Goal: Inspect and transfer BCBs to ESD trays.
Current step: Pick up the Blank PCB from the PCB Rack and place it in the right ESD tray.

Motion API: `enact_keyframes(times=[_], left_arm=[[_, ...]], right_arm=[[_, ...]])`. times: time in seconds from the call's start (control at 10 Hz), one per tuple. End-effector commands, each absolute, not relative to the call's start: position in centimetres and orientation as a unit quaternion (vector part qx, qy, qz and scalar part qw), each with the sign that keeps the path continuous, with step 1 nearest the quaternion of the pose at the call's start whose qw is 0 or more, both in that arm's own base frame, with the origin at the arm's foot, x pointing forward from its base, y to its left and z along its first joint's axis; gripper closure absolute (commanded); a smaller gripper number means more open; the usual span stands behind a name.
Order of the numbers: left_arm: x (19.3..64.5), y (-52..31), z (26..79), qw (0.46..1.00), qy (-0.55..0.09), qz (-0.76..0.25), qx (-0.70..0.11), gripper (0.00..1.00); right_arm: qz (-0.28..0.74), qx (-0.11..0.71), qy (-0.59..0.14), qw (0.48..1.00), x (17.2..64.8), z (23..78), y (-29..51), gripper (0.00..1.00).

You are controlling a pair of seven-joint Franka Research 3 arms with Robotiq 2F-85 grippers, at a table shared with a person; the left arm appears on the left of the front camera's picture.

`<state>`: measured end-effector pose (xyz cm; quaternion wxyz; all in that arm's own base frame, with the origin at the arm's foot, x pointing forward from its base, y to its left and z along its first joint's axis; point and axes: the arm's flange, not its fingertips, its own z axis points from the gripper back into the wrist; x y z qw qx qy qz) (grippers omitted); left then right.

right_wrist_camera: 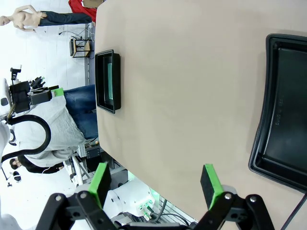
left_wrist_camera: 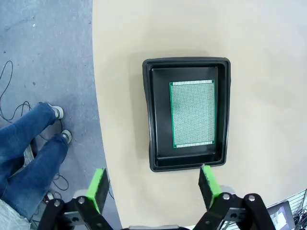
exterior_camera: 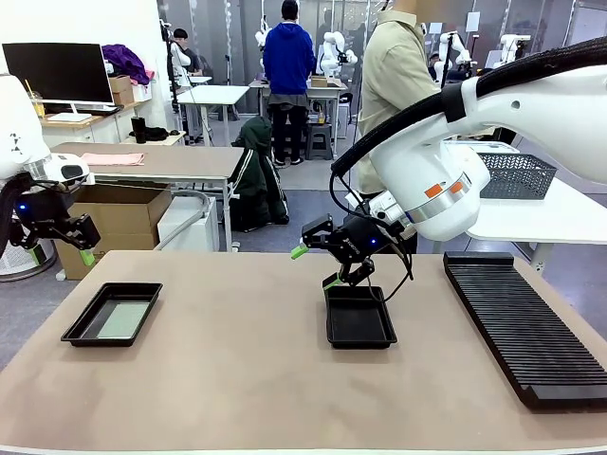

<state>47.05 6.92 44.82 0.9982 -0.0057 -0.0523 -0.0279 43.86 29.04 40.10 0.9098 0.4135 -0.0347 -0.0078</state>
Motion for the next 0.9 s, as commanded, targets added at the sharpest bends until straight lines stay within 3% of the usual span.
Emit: enact_keyframes(times=[0.0, 0.8], left_arm=[[46.97, 7.04, 44.61, 0.998, -0.053, -0.026, -0.005, 0.0], [46.97, 7.04, 44.61, 0.998, -0.053, -0.026, -0.005, 0.0]], right_arm=[[-0.016, 0.412, -0.037, 0.91, 43.82, 40.14, 29.15, 0.0], [-0.016, 0.412, -0.037, 0.91, 43.82, 40.14, 29.15, 0.0]])
